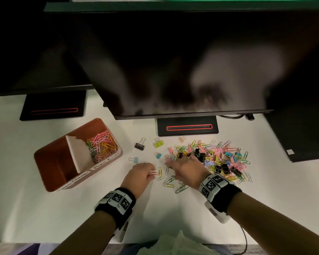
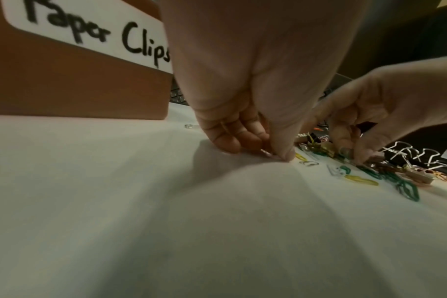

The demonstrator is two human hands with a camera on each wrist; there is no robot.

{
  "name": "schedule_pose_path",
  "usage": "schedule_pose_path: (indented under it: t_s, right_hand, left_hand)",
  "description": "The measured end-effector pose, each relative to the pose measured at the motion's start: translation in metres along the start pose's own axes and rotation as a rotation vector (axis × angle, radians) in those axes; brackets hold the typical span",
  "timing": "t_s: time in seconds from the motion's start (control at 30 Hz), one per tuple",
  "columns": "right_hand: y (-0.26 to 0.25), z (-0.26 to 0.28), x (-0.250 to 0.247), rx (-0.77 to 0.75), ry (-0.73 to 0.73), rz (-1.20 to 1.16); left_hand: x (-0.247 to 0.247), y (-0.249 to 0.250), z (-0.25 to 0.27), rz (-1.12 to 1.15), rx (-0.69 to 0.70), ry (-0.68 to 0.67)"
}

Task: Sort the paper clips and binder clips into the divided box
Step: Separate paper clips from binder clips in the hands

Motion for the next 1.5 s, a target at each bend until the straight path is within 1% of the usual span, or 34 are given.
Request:
schedule_pose_path:
  t_s: [0.1, 0.17, 0.27, 0.37, 0.47, 0.53, 0.67, 0.8, 0.87, 1.0, 1.13, 1.27, 1.37, 1.43, 1.5]
  right_hand:
    - [-0.007, 0.005, 0.000, -0.048, 0.031, 0.011]
    - [-0.014, 0.005, 0.007, -0.063, -0.002, 0.046]
    - [-0.019, 0.001, 0.019, -0.055, -0.062, 0.055]
    - [-0.018, -0.006, 0.025, -0.033, -0.056, 0.062]
    - [-0.013, -0.008, 0.024, -0.022, 0.001, 0.005]
    - [-0.011, -0.006, 0.023, -0.018, 0.021, -0.033]
    - [-0.010, -0.002, 0.024, -0.012, 0.016, -0.060]
    - [-0.008, 0.001, 0.022, -0.013, -0.025, -0.080]
    - [-0.007, 0.002, 0.021, -0.007, -0.053, -0.078]
    - [-0.006, 0.001, 0.018, 0.036, -0.097, -0.095]
    - [-0.006, -0.002, 0.019, 0.060, -0.135, -0.128]
    - [-0.010, -0.006, 0.022, 0.076, -0.152, -0.073]
    - [-0.017, -0.008, 0.019, 0.060, -0.163, -0.038]
    - [-0.023, -0.009, 0.006, 0.039, -0.129, -0.055]
    - [-0.034, -0.012, -0.021, 0.007, -0.046, -0.102]
  left_hand:
    - [-0.003, 0.002, -0.003, -0.022, 0.012, 0.038]
    - [-0.004, 0.002, -0.004, -0.030, 0.015, 0.054]
    - [-0.001, 0.001, -0.003, -0.045, 0.030, 0.023]
    - [-0.001, -0.001, 0.004, 0.060, 0.021, 0.015]
    - [0.002, 0.008, 0.006, 0.133, 0.031, 0.019]
    - [0.007, 0.015, 0.003, 0.115, 0.025, 0.034]
    - [0.014, 0.016, -0.006, 0.047, -0.038, 0.076]
    - [0.012, 0.019, -0.007, 0.007, 0.010, 0.144]
    - [0.011, 0.018, -0.008, 0.002, 0.035, 0.152]
    - [0.012, 0.018, -0.010, -0.064, 0.046, 0.104]
    - [0.012, 0.015, -0.009, -0.086, -0.019, 0.052]
    - [0.020, 0.016, -0.008, -0.232, -0.049, -0.018]
    - [0.018, 0.014, -0.005, -0.223, -0.059, -0.033]
    - [0.001, 0.013, 0.005, -0.111, -0.045, 0.020]
    - [-0.032, 0.013, 0.024, 0.053, 0.004, 0.175]
Point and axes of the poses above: each hand's wrist, its own z-axis away from the middle knuckle, its own x-axis out of the palm, y = z × x, the point moved 6 cm from there along -z, towards the middle knuckle, and after that the axes turned 12 degrees about -y, right-handed, at the moved point
